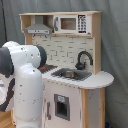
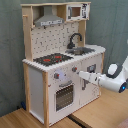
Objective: Play with the kitchen
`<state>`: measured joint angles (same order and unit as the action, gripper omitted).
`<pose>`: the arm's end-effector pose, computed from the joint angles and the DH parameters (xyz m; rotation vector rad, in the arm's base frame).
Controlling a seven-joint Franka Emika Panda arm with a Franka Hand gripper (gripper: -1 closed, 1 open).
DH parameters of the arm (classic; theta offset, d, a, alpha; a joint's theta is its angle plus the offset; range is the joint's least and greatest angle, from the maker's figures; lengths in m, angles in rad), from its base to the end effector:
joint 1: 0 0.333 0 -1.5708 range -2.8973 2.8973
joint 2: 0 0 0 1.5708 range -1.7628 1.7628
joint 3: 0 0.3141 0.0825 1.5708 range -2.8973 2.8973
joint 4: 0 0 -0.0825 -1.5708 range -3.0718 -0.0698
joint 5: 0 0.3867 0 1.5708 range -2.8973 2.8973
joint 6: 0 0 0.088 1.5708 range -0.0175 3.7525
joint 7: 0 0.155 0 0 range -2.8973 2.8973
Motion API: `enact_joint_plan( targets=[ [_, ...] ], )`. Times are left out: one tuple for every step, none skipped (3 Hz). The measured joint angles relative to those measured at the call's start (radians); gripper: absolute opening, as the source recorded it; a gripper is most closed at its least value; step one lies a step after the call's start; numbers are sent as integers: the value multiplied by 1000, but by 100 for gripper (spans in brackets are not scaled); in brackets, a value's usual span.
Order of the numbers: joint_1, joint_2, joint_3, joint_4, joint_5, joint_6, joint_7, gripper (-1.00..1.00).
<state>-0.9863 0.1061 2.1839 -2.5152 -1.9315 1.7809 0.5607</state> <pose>0.2918 0.4057 0.3326 0.9448 1.3925 0.9785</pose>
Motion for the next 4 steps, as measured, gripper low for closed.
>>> enact_joint_plan(
  targets=[
    [0, -7, 11, -11, 0, -1, 99, 100],
    [0, -19, 20, -23, 0, -2, 204, 100],
    [0, -37, 25, -32, 0, -2, 310, 100],
    [1, -60, 30, -38, 0, -2, 418, 100]
  ],
)
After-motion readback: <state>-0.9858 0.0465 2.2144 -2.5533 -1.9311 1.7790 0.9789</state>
